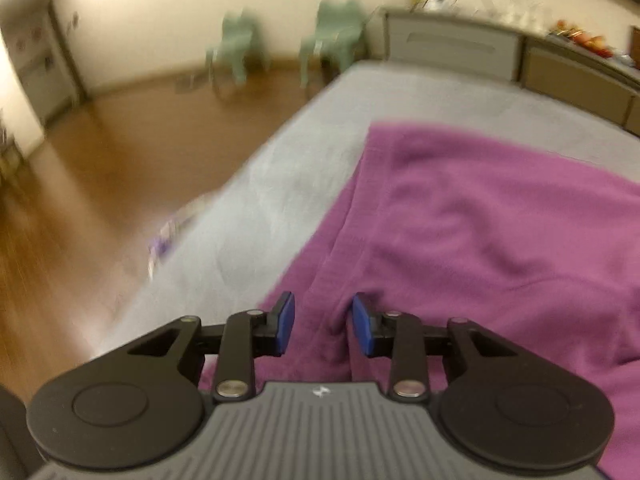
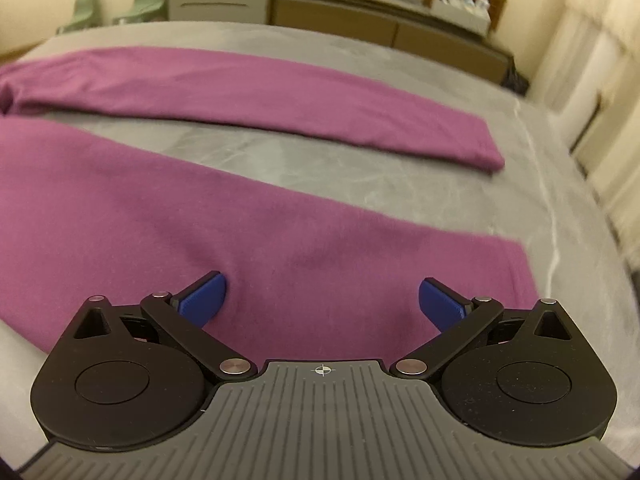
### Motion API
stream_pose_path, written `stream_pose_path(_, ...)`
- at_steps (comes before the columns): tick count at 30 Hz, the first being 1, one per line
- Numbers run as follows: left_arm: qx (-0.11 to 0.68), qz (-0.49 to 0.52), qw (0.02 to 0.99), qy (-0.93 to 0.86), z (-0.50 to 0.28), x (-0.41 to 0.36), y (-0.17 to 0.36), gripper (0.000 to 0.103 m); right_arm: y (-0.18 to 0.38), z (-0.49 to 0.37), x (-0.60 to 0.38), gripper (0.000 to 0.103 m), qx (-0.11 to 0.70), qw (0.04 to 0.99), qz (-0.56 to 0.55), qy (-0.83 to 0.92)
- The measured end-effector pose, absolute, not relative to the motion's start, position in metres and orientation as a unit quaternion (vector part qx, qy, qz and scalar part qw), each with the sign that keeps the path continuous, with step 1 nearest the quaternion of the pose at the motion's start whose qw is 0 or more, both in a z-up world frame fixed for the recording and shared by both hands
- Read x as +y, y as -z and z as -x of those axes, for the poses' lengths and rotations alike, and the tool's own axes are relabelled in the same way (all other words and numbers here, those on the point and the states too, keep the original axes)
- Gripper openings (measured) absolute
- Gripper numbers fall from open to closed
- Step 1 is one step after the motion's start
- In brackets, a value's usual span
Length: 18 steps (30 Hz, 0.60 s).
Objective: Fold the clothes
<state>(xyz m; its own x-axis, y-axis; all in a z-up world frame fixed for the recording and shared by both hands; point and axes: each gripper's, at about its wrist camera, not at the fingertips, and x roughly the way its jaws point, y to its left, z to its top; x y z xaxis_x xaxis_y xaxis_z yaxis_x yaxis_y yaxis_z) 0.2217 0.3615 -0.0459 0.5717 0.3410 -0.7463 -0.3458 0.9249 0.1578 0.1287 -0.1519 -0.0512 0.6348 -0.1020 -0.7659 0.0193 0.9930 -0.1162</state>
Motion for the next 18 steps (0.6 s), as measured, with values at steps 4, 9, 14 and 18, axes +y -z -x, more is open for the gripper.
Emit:
stream_pose_path(4,0.383,-0.039,0.916,-0.117,-0.212,0.33,0.029,0.047,0.033,-0.113,-0.169,0.084,0.38,0.924,-0.01,0.029)
stream_pose_path(9,0.443,-0.051,0.888,-0.114,-0.247,0.32,0.068,0.047,0.041,-0.119,-0.205,0.075,0.382,0.918,-0.046,0.097)
stream_pose_path(14,0.466,-0.015,0.867,-0.176,-0.278,0.329,0.077,0.047,0.043,-0.121,-0.226,0.087,0.372,0.917,-0.062,0.13)
stream_pose_path(18,0.45,-0.027,0.879,-0.152,-0.264,0.3,0.053,0.04,0.044,-0.123,-0.243,0.072,0.363,0.915,-0.074,0.157)
